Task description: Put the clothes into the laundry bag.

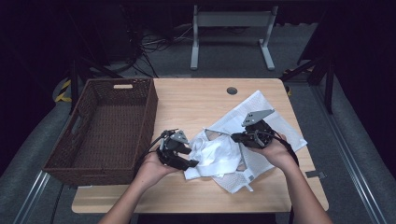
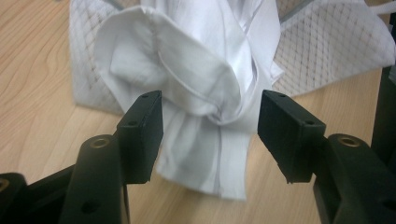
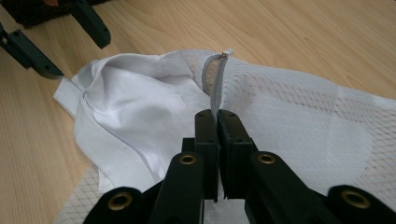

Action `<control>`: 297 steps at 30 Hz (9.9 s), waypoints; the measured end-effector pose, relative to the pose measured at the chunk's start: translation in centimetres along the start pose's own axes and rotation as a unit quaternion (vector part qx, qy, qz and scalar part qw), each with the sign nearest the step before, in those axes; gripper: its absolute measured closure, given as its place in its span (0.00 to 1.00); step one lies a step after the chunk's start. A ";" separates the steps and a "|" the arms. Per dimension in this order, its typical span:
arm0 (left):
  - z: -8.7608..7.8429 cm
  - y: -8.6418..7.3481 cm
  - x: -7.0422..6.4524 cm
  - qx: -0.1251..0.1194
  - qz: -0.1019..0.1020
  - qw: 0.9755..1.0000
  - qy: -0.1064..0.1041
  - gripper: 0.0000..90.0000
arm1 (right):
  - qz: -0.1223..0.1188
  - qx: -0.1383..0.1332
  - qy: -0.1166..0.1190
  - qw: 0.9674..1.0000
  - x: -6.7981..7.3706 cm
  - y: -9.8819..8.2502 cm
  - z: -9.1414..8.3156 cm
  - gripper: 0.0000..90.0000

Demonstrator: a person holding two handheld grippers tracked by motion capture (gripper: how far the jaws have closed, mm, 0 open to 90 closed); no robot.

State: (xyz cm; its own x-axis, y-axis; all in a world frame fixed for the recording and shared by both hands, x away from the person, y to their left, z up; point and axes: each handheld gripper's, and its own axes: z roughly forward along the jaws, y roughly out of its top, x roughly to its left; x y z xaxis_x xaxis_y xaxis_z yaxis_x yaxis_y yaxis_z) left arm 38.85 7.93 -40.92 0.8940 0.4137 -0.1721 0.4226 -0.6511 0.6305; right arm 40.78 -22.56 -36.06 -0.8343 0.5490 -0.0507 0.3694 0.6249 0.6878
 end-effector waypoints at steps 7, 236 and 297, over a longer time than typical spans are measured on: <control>0.7 -0.1 -1.0 0.054 -0.003 0.998 0.031 0.96 | 0.002 0.001 -0.004 1.000 -0.2 -0.1 -0.2 0.97; 2.9 5.6 -0.4 -0.058 0.009 0.997 0.040 0.61 | -0.018 0.004 0.046 0.999 0.7 0.2 0.6 0.96; 1.8 3.7 -0.7 -0.031 0.014 0.999 -0.014 0.99 | -0.024 -0.003 0.003 1.000 1.1 -1.8 0.1 0.70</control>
State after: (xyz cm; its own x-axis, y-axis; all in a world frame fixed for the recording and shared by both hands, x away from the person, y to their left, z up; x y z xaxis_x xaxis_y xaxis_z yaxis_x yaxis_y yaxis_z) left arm 40.07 4.12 -39.80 0.9094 0.3777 -0.1739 0.3882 -0.6213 0.6807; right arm 39.22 -23.00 -37.37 -0.8533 0.5154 -0.0791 0.3266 0.6466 0.6894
